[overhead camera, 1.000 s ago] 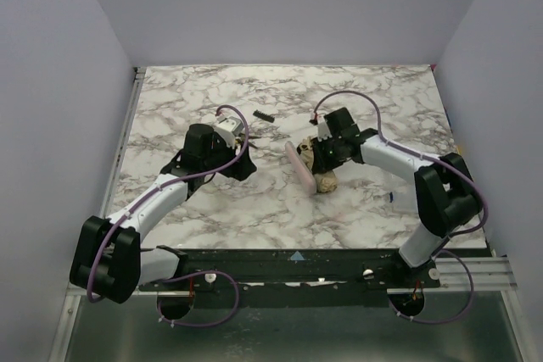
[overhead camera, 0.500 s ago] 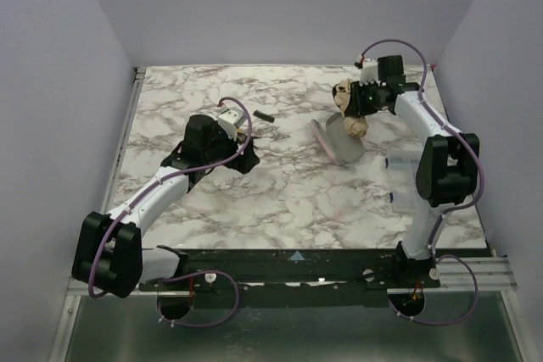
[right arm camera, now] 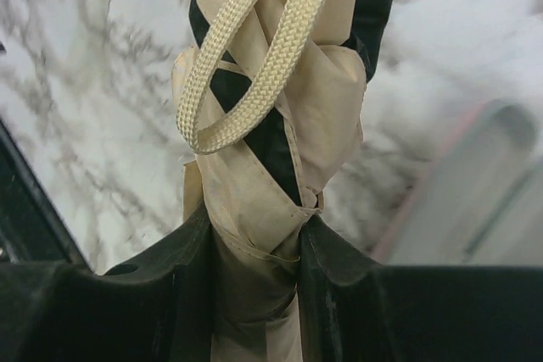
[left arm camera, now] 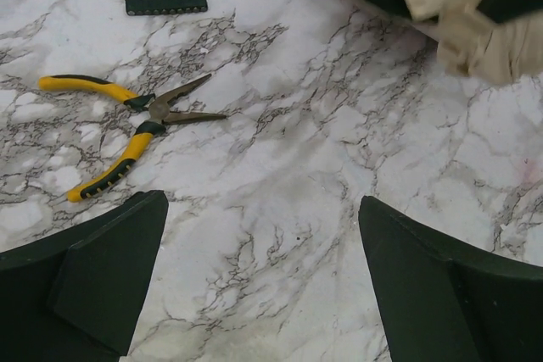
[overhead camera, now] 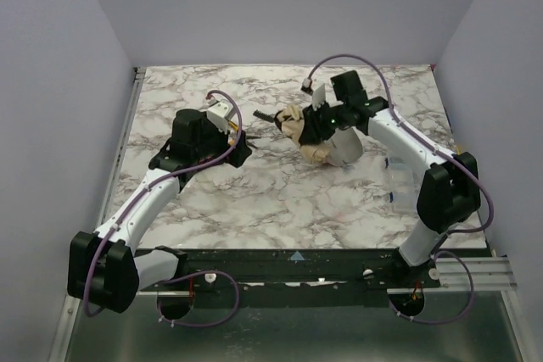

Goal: Open the umbrella

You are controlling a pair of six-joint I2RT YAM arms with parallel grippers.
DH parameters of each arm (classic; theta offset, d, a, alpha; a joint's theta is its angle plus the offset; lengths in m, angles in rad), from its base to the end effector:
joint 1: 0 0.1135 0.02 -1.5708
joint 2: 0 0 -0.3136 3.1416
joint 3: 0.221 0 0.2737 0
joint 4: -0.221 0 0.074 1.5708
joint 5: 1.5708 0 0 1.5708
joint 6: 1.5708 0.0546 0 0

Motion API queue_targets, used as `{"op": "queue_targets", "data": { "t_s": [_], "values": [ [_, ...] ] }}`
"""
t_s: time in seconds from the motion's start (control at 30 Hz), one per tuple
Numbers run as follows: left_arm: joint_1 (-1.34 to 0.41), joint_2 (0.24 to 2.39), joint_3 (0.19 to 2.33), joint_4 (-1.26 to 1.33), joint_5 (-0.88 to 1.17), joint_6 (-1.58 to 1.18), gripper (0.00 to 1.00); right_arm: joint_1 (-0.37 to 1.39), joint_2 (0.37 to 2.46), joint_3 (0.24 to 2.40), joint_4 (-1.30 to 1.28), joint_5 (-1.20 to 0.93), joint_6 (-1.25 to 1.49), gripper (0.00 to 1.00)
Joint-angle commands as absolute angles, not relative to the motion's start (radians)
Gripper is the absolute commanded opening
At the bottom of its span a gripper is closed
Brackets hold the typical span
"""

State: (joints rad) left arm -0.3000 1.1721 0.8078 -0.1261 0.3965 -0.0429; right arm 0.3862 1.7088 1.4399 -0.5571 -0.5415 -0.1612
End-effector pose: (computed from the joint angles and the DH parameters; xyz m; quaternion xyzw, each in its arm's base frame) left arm 0.2602 -0.1026 0.3048 0.2083 0.8209 -0.2525 0.4680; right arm 0.3770 0.1837 0.3222 -0.3363 0.8378 0.2869 0.3204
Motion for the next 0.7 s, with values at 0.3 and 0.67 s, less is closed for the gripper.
{"op": "queue_targets", "data": {
  "t_s": [0.3,0.67],
  "values": [
    [-0.278,1.058,0.871,-0.264,0.445,0.037,0.98,0.407,1.852,1.303,-0.467,-0.368,-0.173,0.00],
    [-0.276,1.073,0.934,-0.263,0.427,0.062,0.98,0.153,2.062,1.589,-0.565,-0.364,-0.376,0.00]
  ]
}}
